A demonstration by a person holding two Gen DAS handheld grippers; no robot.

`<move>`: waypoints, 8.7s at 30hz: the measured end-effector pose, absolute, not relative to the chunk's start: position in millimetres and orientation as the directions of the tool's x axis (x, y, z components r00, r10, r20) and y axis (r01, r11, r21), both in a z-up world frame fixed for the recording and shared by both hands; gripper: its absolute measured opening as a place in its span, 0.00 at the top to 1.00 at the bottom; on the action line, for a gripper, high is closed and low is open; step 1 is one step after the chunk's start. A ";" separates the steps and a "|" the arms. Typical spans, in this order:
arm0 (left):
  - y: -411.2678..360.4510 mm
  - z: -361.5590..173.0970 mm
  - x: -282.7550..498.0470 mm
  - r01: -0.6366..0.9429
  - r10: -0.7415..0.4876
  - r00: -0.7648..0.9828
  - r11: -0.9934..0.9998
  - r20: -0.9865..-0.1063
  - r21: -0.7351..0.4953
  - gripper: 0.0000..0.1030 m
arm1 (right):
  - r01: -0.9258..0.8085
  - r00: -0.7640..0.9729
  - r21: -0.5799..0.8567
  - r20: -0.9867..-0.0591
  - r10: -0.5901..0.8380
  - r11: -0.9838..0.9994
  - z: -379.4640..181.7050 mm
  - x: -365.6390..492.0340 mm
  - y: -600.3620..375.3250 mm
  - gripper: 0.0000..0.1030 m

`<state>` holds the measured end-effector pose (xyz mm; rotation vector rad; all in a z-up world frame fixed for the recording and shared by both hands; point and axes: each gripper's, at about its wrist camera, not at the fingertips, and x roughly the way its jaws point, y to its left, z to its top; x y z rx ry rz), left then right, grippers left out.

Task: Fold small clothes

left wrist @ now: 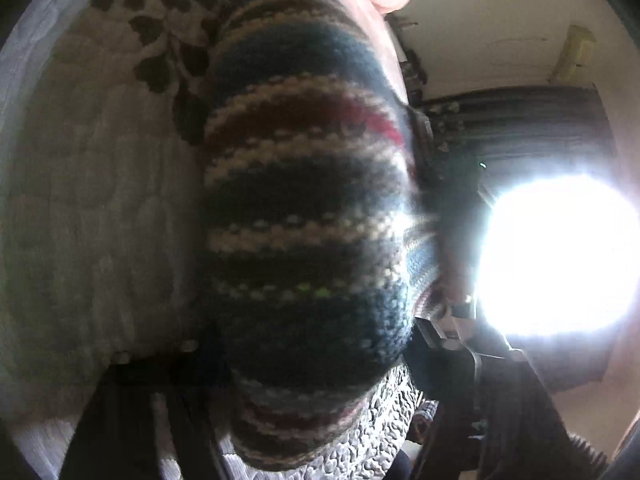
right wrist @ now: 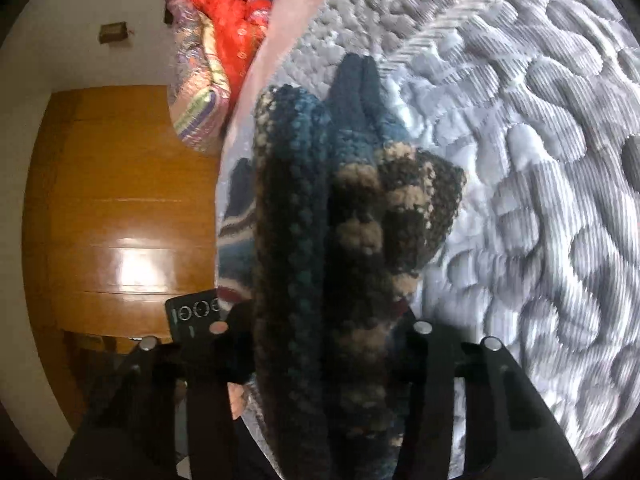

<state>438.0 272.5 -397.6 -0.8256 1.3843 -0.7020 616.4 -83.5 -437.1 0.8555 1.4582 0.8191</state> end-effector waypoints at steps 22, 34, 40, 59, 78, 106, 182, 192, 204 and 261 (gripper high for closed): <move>358.6 -329.5 292.5 -0.005 -0.785 0.028 0.619 -0.619 -0.785 0.49 | 0.051 -0.139 0.936 -0.339 0.930 0.349 -404.4 442.9 30.3 0.60; 416.0 -294.9 238.1 -0.121 -0.719 0.344 0.604 -0.604 -0.788 0.31 | -0.111 0.082 0.767 -0.627 0.775 0.632 -340.2 397.0 3.4 0.45; 373.2 -323.0 227.0 -0.083 -0.840 0.248 0.479 -0.483 -0.874 0.34 | -0.213 0.047 0.685 -0.705 0.708 0.697 -334.5 396.4 39.6 0.96; 349.4 -321.0 328.9 -0.016 -0.786 0.184 0.598 -0.590 -0.802 0.44 | -0.329 0.045 0.563 -0.793 0.608 0.758 -332.6 387.7 56.6 0.98; 326.5 -318.0 305.2 0.079 -0.670 0.123 0.742 -0.732 -0.666 0.61 | -0.419 0.001 0.488 -0.843 0.538 0.765 -317.3 314.6 25.7 0.99; 329.7 -252.9 146.3 -0.034 -0.361 0.337 0.918 -0.870 -0.395 0.18 | -0.362 0.147 0.341 -0.898 0.414 0.867 -251.7 183.4 -18.6 0.89; 247.0 42.5 -6.5 -0.003 0.008 0.546 1.000 -0.838 0.008 0.11 | -0.201 0.602 -0.025 -0.792 0.103 0.979 42.5 28.1 47.1 0.03; 246.2 40.7 -4.9 -0.006 0.006 0.542 1.000 -0.841 0.004 0.11 | -0.203 0.605 -0.033 -0.790 0.099 0.979 42.8 30.5 49.1 0.03; 247.2 38.8 -4.6 -0.008 0.003 0.542 1.000 -0.841 -0.002 0.11 | -0.200 0.610 -0.036 -0.786 0.096 0.979 38.5 28.8 49.6 0.03; 251.5 39.8 -8.4 -0.027 0.025 0.538 1.000 -0.842 0.012 0.11 | -0.211 0.594 -0.011 -0.796 0.119 0.978 31.1 33.9 52.6 0.03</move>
